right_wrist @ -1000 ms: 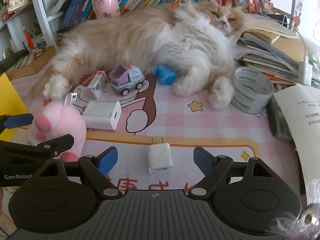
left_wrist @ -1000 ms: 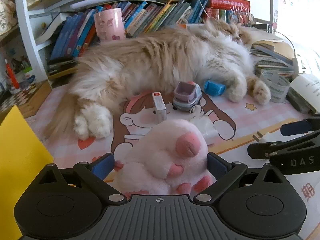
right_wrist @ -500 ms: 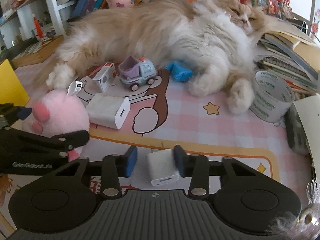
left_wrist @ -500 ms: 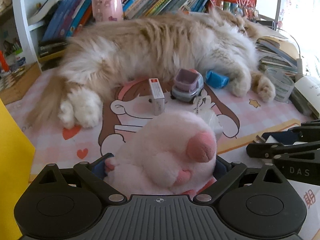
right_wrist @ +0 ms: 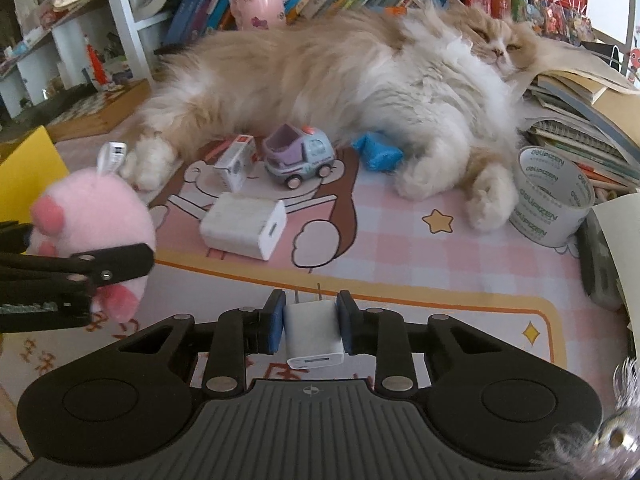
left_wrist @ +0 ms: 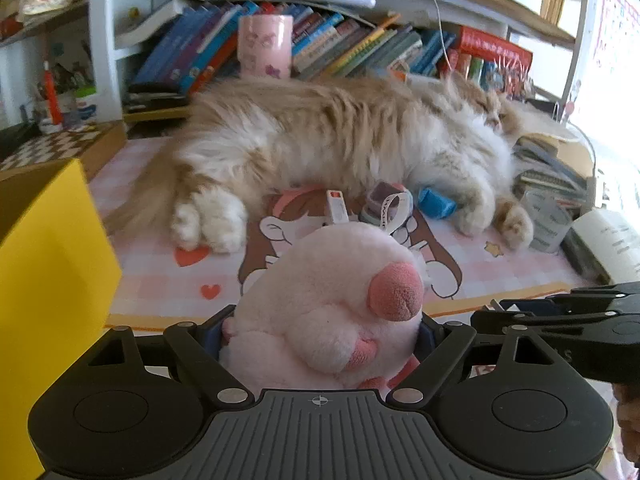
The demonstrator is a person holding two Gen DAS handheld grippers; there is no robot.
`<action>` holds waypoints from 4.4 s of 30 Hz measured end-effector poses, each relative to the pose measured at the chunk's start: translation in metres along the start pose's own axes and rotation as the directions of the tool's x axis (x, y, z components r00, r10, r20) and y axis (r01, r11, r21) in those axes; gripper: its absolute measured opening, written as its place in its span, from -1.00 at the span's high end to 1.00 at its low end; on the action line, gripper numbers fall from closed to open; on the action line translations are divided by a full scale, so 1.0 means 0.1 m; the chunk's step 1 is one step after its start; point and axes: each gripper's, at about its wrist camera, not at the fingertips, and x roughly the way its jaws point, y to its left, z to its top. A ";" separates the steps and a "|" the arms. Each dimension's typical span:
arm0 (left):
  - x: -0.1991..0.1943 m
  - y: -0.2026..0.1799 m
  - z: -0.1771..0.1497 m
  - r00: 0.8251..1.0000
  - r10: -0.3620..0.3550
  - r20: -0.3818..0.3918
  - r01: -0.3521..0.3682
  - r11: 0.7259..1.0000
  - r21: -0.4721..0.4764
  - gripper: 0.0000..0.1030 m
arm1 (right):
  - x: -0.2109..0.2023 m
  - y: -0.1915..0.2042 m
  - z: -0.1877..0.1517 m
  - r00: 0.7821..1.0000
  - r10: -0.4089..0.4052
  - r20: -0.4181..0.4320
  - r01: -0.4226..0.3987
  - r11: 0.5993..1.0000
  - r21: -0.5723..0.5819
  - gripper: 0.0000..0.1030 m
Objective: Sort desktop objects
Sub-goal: 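Grasp the pink plush toy with the left tool while the right tool grasps a white charger cube, then carry the plush toy and charger cube up toward the yellow box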
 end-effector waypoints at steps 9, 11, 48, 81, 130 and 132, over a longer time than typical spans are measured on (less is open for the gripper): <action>-0.52 0.08 -0.08 0.998 0.002 0.068 -0.001 1.000 -0.019 -0.68 | -0.36 0.13 0.03 0.998 0.034 0.056 -0.037 0.999 0.038 0.51; -0.62 0.10 -0.12 0.997 -0.001 0.076 0.003 1.000 -0.024 -0.68 | -0.44 0.19 0.02 0.997 0.043 0.066 -0.046 0.998 0.039 0.51; -1.82 1.03 -1.01 0.996 -0.039 0.083 0.045 0.997 -0.068 -0.68 | -1.10 1.69 -0.66 0.996 0.055 0.074 -0.054 0.998 -0.020 0.51; -2.61 1.79 -1.74 1.000 0.020 0.009 -0.020 0.998 -0.051 -0.68 | -1.32 3.08 -1.44 0.989 0.146 0.006 -0.145 0.987 -0.071 0.51; -2.37 2.31 -1.42 0.986 0.162 0.031 -0.151 0.961 -0.231 -0.68 | -0.92 3.56 -0.92 0.961 0.273 -0.032 -0.264 0.883 -0.388 0.51; -2.35 2.35 -1.28 0.983 0.175 0.063 -0.157 0.961 -0.227 -0.68 | -0.95 3.53 -0.81 0.959 0.283 0.022 -0.251 0.881 -0.400 0.51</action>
